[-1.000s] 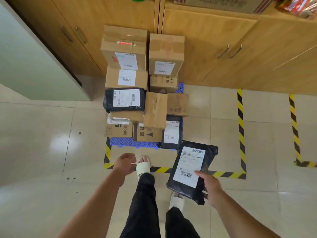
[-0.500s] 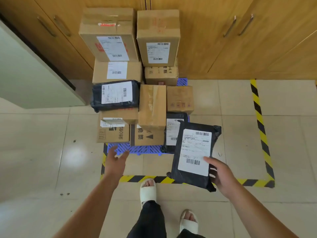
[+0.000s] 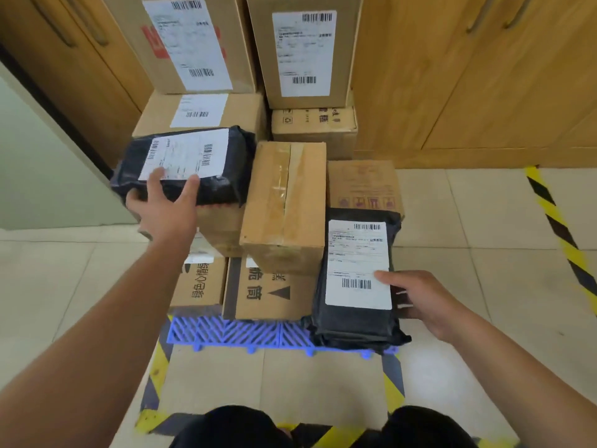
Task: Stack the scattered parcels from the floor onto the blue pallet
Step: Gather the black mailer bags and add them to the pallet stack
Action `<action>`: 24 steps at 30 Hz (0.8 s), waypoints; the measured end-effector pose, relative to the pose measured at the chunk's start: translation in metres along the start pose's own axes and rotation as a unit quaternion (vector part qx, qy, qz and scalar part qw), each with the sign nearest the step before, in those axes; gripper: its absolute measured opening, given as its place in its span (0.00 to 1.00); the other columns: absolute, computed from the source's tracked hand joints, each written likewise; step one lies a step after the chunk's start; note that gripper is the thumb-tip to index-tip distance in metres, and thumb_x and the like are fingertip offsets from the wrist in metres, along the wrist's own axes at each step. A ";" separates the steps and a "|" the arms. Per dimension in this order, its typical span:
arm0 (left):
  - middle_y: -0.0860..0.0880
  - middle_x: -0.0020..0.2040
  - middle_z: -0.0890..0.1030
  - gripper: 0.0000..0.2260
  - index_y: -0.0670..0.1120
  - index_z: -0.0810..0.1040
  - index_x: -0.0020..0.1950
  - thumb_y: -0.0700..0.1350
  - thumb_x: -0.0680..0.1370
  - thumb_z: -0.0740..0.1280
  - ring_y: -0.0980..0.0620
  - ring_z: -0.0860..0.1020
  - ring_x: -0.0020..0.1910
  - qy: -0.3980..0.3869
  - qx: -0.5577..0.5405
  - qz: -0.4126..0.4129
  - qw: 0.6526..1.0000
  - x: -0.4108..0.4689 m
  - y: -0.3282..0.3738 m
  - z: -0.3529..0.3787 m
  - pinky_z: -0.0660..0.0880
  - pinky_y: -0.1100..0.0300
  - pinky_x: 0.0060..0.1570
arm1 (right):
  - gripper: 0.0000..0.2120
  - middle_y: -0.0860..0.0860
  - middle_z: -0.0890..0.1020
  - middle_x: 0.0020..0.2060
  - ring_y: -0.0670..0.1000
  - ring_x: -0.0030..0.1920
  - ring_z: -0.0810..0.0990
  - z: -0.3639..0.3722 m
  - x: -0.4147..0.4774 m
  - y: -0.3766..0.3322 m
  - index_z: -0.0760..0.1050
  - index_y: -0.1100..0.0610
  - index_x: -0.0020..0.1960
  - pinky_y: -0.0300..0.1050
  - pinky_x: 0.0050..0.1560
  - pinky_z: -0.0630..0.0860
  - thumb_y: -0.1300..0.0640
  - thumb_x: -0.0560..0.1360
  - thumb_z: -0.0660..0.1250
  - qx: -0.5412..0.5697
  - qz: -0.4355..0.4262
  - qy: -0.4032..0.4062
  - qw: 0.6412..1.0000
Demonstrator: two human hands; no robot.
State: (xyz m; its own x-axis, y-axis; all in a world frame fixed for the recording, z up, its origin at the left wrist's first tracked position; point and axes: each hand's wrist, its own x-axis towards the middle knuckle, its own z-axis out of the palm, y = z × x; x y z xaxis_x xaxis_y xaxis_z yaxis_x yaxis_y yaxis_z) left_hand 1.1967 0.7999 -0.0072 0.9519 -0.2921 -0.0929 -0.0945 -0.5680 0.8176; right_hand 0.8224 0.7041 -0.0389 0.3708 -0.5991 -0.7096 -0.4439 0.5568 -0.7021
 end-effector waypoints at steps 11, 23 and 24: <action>0.45 0.72 0.62 0.26 0.52 0.66 0.72 0.55 0.76 0.69 0.45 0.69 0.67 0.104 -0.141 -0.027 0.984 -0.060 0.004 -0.004 0.65 0.58 0.60 | 0.11 0.44 0.84 0.49 0.46 0.48 0.82 0.002 0.016 0.012 0.78 0.47 0.58 0.45 0.49 0.77 0.54 0.76 0.71 -0.046 -0.165 0.091 0.981; 0.46 0.66 0.73 0.32 0.45 0.64 0.74 0.57 0.76 0.71 0.47 0.74 0.60 -0.165 -0.018 -0.034 0.986 -0.135 0.007 0.025 0.72 0.52 0.58 | 0.31 0.46 0.83 0.60 0.51 0.57 0.84 0.018 0.044 0.017 0.66 0.43 0.72 0.54 0.62 0.77 0.56 0.74 0.74 0.036 -0.113 -0.077 0.990; 0.45 0.67 0.72 0.33 0.46 0.63 0.74 0.58 0.75 0.70 0.45 0.73 0.62 -0.160 -0.003 -0.025 0.987 -0.136 0.004 0.025 0.72 0.51 0.59 | 0.27 0.46 0.83 0.59 0.51 0.56 0.84 0.017 0.041 0.018 0.66 0.43 0.70 0.53 0.61 0.77 0.54 0.76 0.72 0.035 -0.112 -0.063 0.991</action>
State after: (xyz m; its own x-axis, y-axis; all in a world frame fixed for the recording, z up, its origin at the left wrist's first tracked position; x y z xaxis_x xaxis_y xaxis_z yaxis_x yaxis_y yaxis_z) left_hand 1.0593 0.8185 -0.0055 0.8140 -0.4930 -0.3072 -0.0476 -0.5837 0.8106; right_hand 0.8435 0.6992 -0.0815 0.5544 -0.6377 -0.5348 -0.2835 0.4594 -0.8417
